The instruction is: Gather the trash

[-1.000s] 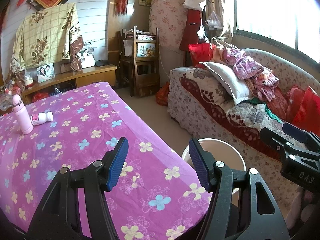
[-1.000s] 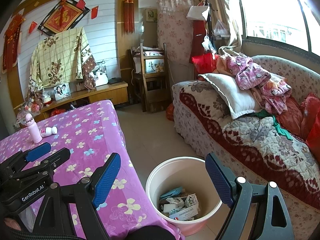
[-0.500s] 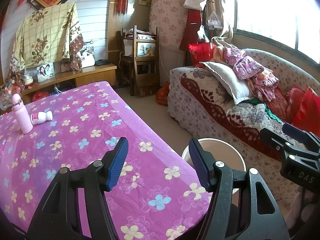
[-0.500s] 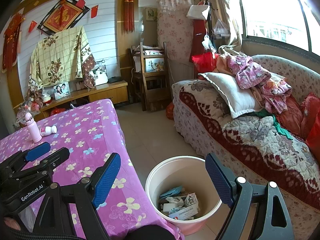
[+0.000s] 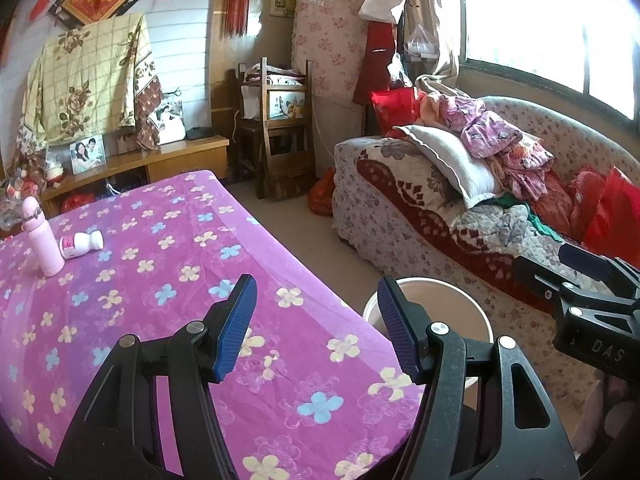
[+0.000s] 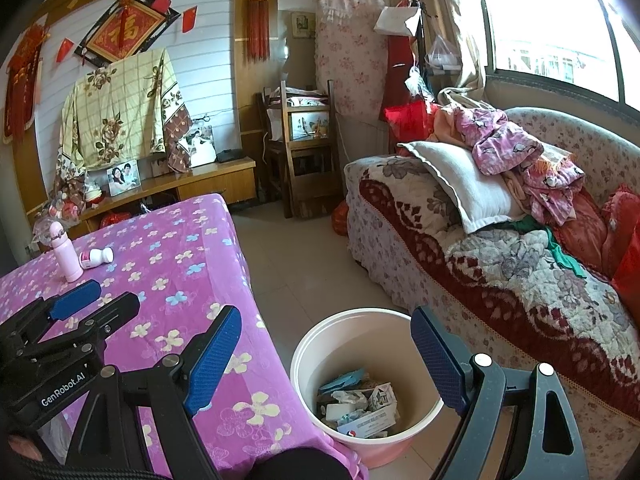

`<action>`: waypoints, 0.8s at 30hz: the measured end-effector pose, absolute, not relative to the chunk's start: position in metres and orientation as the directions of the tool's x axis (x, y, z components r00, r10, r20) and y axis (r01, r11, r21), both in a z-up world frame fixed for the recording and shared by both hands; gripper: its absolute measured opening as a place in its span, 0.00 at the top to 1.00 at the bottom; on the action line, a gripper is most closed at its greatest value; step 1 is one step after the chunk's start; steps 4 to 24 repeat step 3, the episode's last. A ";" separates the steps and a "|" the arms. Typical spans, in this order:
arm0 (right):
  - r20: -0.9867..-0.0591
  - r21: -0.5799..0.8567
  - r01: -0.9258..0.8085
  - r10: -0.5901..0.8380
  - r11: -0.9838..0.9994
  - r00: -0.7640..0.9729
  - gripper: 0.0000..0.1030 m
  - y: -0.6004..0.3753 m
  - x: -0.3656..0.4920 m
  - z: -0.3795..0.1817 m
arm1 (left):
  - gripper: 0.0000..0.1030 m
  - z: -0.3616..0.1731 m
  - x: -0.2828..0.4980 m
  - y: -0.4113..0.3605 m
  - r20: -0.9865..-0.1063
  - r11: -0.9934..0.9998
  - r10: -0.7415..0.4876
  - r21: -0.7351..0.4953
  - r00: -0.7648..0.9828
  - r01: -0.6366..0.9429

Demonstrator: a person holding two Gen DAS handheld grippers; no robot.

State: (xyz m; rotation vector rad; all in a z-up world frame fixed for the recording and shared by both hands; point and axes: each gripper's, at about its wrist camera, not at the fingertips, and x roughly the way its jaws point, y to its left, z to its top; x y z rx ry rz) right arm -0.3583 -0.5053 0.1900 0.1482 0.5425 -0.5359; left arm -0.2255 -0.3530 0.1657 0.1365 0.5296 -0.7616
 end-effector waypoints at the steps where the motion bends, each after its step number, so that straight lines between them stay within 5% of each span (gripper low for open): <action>1: -0.529 -0.005 0.520 -0.444 0.854 0.723 0.18 -0.506 -0.357 0.190 | 0.40 0.166 -0.225 -0.354 -0.506 0.721 -0.622 -0.073 0.597 0.689; 24: -0.531 -0.008 0.517 -0.442 0.856 0.723 0.18 -0.505 -0.355 0.189 | 0.40 0.165 -0.223 -0.351 -0.511 0.723 -0.622 -0.083 0.593 0.686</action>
